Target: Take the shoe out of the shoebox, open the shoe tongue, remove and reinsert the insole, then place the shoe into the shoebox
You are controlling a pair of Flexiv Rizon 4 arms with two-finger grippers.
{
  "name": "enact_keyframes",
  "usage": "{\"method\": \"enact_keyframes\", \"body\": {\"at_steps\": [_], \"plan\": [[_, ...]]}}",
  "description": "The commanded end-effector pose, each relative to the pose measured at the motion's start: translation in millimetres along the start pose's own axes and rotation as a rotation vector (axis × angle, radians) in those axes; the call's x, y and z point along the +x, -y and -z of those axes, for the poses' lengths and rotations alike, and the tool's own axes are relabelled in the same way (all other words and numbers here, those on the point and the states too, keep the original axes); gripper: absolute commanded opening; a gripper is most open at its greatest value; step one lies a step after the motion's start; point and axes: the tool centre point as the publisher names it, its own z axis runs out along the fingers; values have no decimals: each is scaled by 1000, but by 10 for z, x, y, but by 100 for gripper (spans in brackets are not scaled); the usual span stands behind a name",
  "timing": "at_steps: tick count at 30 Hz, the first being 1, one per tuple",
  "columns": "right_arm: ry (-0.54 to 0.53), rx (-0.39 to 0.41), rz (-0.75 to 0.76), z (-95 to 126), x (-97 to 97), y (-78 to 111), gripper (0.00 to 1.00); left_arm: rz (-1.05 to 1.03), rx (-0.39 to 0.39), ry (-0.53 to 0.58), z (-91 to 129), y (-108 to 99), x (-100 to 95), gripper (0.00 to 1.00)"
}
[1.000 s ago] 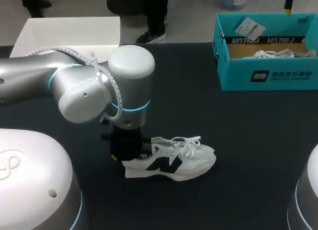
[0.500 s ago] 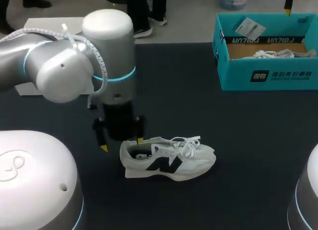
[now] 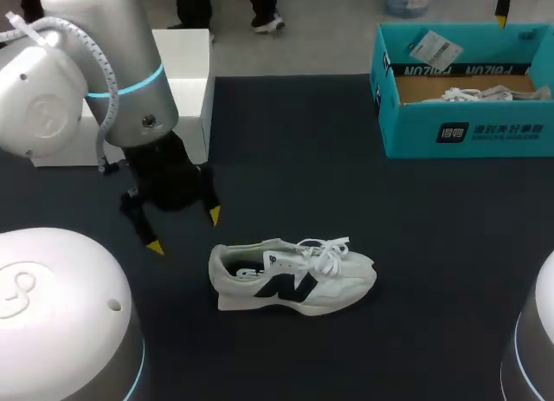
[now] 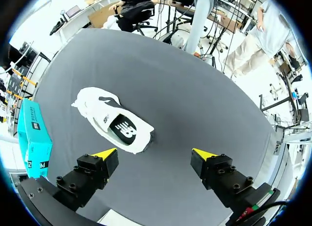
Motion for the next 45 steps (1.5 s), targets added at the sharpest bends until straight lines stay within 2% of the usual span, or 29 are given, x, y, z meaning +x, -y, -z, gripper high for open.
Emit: {"method": "enact_keyframes", "body": {"at_steps": [1,10,12,14,15,16,18,22,26,29,32,35,38,45], "plan": [[0,-1,0,0,-1,0,100,-2,-3,81,2,8,102,100],[0,-1,0,0,-1,0,100,-2,-3,81,2,8,102,100],[0,-1,0,0,-1,0,100,84,58,89,35,-23,129,100],[0,-1,0,0,-1,0,100,188,201,59,57,-47,161,100],[0,-1,0,0,-1,0,100,212,219,58,57,-45,177,100],[0,-1,0,0,-1,0,100,275,284,62,61,-57,200,100],[0,-1,0,0,-1,0,100,351,353,69,54,-76,234,100],[0,-1,0,0,-1,0,100,492,436,111,64,-141,290,100],[0,-1,0,0,-1,0,100,628,500,214,98,-179,377,100],[0,-1,0,0,-1,0,100,696,514,283,97,-208,427,100],[0,-1,0,0,-1,0,100,742,521,305,44,-247,449,100],[0,-1,0,0,-1,0,100,768,517,305,-9,-290,458,100],[0,-1,0,0,-1,0,100,720,467,252,-32,-324,453,100],[0,-1,0,0,-1,0,100,720,467,252,-32,-324,453,100]]}}
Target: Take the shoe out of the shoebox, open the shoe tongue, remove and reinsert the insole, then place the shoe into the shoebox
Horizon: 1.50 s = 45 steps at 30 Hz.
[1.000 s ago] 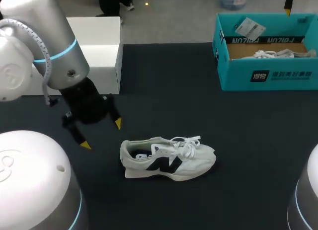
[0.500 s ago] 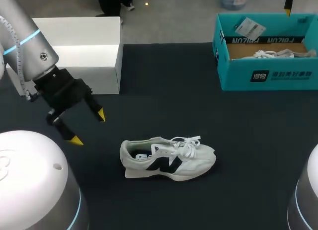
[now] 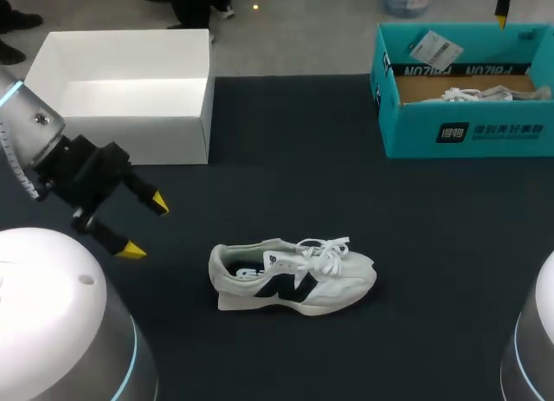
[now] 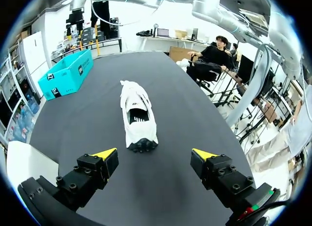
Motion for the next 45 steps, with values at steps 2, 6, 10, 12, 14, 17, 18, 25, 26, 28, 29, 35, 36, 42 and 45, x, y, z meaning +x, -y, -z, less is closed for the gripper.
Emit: {"method": "enact_keyframes", "body": {"at_steps": [2,6,10,12,14,17,18,25,26,28,29,35,36,42,45], "plan": [[0,-1,0,1,-1,0,100,-1,-5,13,-2,7,36,100],[0,-1,0,1,-1,0,100,44,38,25,-22,-4,28,100],[0,-1,0,1,-1,0,100,179,146,91,-88,-86,-57,100],[0,-1,0,1,-1,0,100,226,172,124,-109,-122,-103,100],[0,-1,0,1,-1,0,100,215,176,157,-134,-145,-138,100],[0,-1,0,1,-1,0,100,182,215,156,-190,-168,-167,100],[0,-1,0,1,-1,0,100,164,222,150,-212,-176,-175,100],[0,-1,0,1,-1,0,100,119,187,133,-366,-242,-204,100],[0,-1,0,1,-1,0,100,120,188,134,-383,-246,-200,100],[0,-1,0,1,-1,0,100,125,187,138,-438,-257,-192,100],[0,-1,0,1,-1,0,100,133,176,127,-479,-265,-182,100],[0,-1,0,1,-1,0,100,131,167,119,-494,-266,-171,100],[0,-1,0,1,-1,0,100,131,167,119,-494,-266,-171,100],[0,-1,0,1,-1,0,100,131,167,119,-494,-266,-171,100],[0,-1,0,1,-1,0,100,131,167,119,-494,-266,-171,100]]}}
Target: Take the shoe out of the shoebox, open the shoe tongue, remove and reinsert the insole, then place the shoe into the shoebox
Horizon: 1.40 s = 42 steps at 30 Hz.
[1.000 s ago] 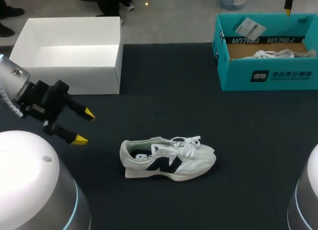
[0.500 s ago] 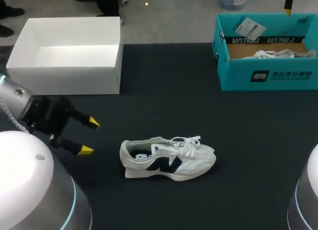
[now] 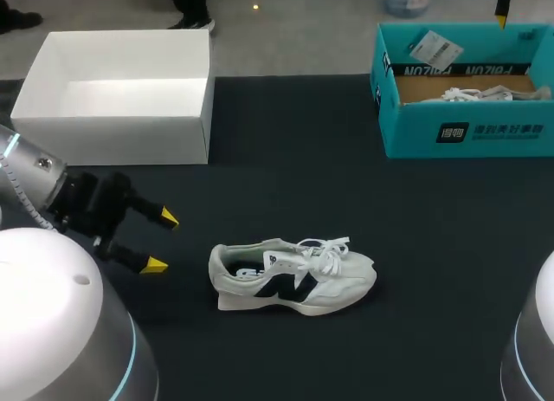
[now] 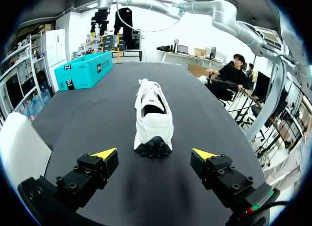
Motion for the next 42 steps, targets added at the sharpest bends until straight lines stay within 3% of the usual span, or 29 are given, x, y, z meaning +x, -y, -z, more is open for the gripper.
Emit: {"method": "enact_keyframes", "body": {"at_steps": [1,7,16,29,42], "plan": [[0,-1,0,0,-1,0,100,0,0,2,-2,-1,3,100],[0,-1,0,0,-1,0,100,43,45,29,-119,-62,-36,100],[0,-1,0,0,-1,0,100,42,35,58,-274,-157,-82,100],[0,-1,0,0,-1,0,100,87,51,57,-713,-282,-146,100],[0,-1,0,0,-1,0,100,119,69,50,-944,-253,-127,100]]}}
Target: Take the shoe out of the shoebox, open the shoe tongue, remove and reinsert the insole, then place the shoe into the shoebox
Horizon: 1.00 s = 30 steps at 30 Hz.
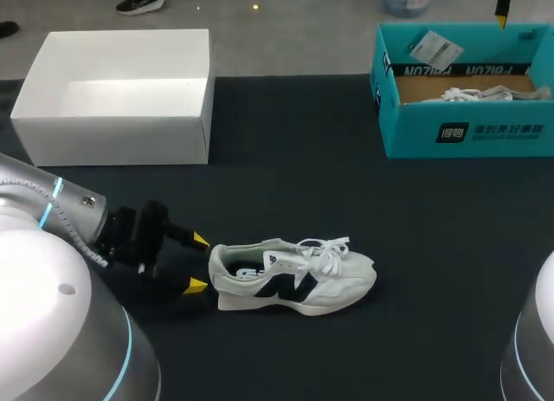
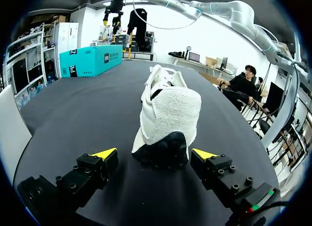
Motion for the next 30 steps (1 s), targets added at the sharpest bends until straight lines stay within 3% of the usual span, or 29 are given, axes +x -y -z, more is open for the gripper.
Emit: {"method": "enact_keyframes", "body": {"at_steps": [1,19,30], "plan": [[0,-1,0,0,-1,0,100,9,3,-4,-105,-11,-3,100],[0,-1,0,0,-1,0,100,-23,-1,-84,-257,-9,196,100],[0,-1,0,0,-1,0,100,-16,5,-76,-367,-2,204,100]]}}
